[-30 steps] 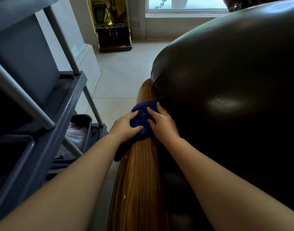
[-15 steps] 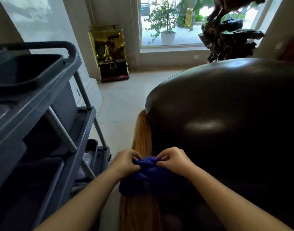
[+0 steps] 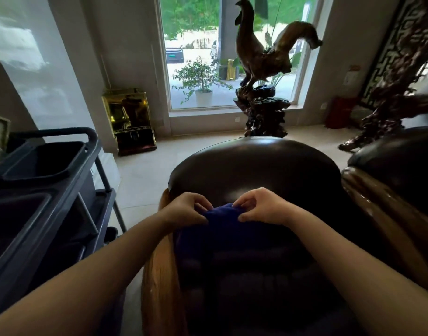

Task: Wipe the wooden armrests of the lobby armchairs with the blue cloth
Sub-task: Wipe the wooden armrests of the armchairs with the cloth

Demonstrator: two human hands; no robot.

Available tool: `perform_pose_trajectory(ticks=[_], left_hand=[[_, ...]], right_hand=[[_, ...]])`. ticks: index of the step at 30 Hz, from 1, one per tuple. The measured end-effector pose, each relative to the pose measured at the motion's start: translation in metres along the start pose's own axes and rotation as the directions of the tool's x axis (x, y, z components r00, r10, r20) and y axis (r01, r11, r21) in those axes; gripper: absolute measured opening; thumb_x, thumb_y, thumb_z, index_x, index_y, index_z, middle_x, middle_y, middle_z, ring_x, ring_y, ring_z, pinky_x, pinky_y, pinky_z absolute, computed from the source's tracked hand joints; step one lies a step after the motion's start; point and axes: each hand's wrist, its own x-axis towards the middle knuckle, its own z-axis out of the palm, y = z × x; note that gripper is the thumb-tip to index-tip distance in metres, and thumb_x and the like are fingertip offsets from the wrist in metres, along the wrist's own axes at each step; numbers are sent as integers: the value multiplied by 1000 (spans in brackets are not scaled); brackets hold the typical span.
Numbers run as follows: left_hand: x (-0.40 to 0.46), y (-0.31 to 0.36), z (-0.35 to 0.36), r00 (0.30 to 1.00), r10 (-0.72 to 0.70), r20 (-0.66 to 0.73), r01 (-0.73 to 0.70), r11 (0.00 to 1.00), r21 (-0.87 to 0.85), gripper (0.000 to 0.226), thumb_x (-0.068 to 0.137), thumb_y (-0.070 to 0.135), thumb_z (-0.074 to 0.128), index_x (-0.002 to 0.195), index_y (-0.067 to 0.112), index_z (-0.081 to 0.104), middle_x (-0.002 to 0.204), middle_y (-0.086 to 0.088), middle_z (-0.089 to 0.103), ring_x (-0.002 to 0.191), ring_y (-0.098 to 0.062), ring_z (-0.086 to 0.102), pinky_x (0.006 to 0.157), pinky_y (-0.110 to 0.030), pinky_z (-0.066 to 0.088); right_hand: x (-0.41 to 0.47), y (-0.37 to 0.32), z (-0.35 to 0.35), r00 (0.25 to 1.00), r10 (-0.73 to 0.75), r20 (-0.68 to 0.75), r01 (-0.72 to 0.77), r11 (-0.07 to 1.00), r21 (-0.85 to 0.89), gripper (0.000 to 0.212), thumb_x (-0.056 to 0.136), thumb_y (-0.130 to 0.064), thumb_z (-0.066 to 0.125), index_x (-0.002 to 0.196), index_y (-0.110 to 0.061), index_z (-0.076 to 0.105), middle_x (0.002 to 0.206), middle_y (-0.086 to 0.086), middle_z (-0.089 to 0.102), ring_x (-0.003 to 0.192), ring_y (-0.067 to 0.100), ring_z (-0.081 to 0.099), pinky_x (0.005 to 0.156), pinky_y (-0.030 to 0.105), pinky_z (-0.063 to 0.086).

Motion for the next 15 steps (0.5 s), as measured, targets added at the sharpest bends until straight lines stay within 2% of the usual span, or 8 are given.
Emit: perform_pose_trajectory(ticks=[2,5,8,10,12,15], left_hand=[[-13,44,27,999,29,20,-30,999,34,28,75,-4,64,94,16,63,95,-4,66,86,-14,63,76,-29,56],[-24,105,82,995,90,30,-92,993,67,29,74,-5,64,97,13,64,94,-6,66,80,-13,63,71,-26,56],[-31,160,152,986,155,52,-159,983,87,30,74,-6,63,97,14,64,102,-11,67,89,-20,64,80,-36,57],[-32,196,213,982,183,50,-185,981,54,32,73,-7,62,99,12,64,101,-11,66,87,-18,63,78,-32,57],[-30,217,252,978,205,39,-207,978,40,33,73,-7,61,100,11,64,102,-13,67,84,-16,63,72,-26,55],[-22,264,319,973,225,58,-226,974,11,32,72,-9,60,98,10,64,106,-18,68,85,-19,63,76,-30,54]], right_hand=[[-48,6,-30,999,21,-26,-21,1000,-15,25,69,-18,77,85,-34,68,97,0,70,89,10,66,88,35,53],[-121,29,-75,996,44,-81,-48,998,-51,30,70,-19,76,98,-27,69,99,1,71,91,11,65,89,34,52],[-194,68,-123,991,52,-124,-60,996,-61,32,72,-16,75,102,-22,68,99,1,70,88,10,65,77,19,52],[-248,100,-158,989,63,-134,-76,993,-93,33,72,-15,74,103,-22,68,97,-2,71,86,5,64,73,14,50],[-277,122,-180,988,79,-135,-92,991,-99,33,73,-14,73,104,-21,67,96,-4,72,88,4,65,80,20,53],[-332,165,-221,984,116,-132,-128,988,-87,30,74,-12,71,103,-20,68,95,0,72,86,8,68,77,23,56]])
